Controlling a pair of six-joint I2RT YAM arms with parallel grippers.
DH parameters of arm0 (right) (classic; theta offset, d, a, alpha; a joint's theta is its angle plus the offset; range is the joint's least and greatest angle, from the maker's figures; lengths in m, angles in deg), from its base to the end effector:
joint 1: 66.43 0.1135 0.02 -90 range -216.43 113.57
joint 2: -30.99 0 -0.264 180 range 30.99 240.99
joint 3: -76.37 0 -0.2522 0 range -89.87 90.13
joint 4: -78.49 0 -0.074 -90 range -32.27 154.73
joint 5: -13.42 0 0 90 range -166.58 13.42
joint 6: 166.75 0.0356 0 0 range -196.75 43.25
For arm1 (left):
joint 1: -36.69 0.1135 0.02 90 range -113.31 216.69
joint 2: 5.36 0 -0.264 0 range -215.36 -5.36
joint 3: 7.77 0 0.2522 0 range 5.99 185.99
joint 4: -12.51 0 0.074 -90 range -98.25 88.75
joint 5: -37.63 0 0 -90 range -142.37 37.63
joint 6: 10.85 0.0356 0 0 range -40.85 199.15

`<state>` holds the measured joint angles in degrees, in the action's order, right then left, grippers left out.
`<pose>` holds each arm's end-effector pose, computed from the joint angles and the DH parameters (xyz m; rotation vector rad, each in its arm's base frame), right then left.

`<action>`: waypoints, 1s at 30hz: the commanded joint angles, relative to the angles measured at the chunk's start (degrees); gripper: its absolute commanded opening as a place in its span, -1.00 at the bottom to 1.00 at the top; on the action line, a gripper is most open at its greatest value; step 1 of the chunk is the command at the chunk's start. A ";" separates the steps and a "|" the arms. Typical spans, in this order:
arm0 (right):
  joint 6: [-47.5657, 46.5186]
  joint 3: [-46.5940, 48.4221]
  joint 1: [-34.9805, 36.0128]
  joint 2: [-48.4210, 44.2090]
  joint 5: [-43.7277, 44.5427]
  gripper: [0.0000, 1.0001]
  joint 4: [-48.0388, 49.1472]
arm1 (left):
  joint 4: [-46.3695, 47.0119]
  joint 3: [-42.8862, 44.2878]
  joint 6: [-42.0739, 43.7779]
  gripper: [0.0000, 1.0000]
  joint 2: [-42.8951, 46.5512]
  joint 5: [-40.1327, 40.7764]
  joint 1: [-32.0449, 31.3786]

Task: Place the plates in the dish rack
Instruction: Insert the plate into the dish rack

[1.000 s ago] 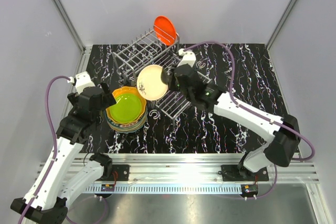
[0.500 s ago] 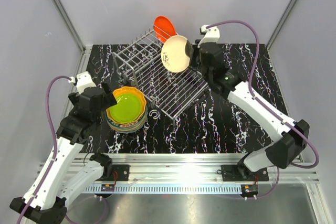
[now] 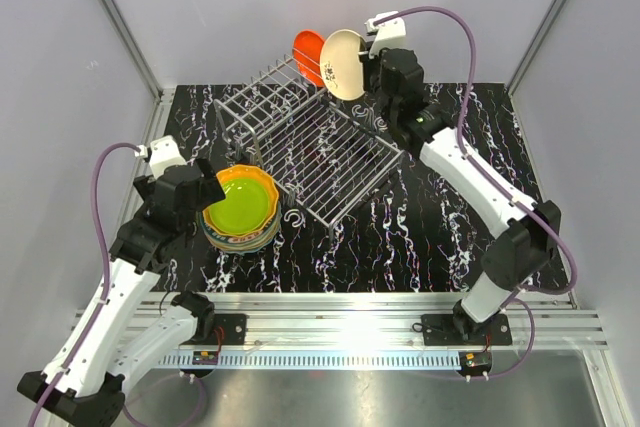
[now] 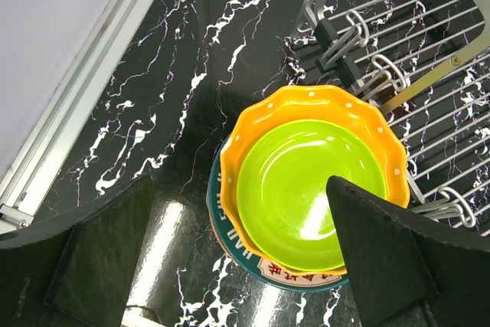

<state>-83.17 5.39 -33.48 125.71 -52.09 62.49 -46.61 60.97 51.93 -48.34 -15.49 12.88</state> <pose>0.3374 0.2011 0.4357 -0.2165 1.5831 0.0180 0.1363 -0.0368 0.3467 -0.4181 1.9854 0.1374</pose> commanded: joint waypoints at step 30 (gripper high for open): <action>-17.75 5.11 0.36 11.54 1.61 -1.00 14.89 | 1.33 1.18 0.07 0.98 -0.44 3.55 -2.47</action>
<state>-99.36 7.97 -33.48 137.03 -49.88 71.15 -46.63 60.97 51.93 -48.98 -14.13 10.76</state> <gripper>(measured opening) 0.088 0.988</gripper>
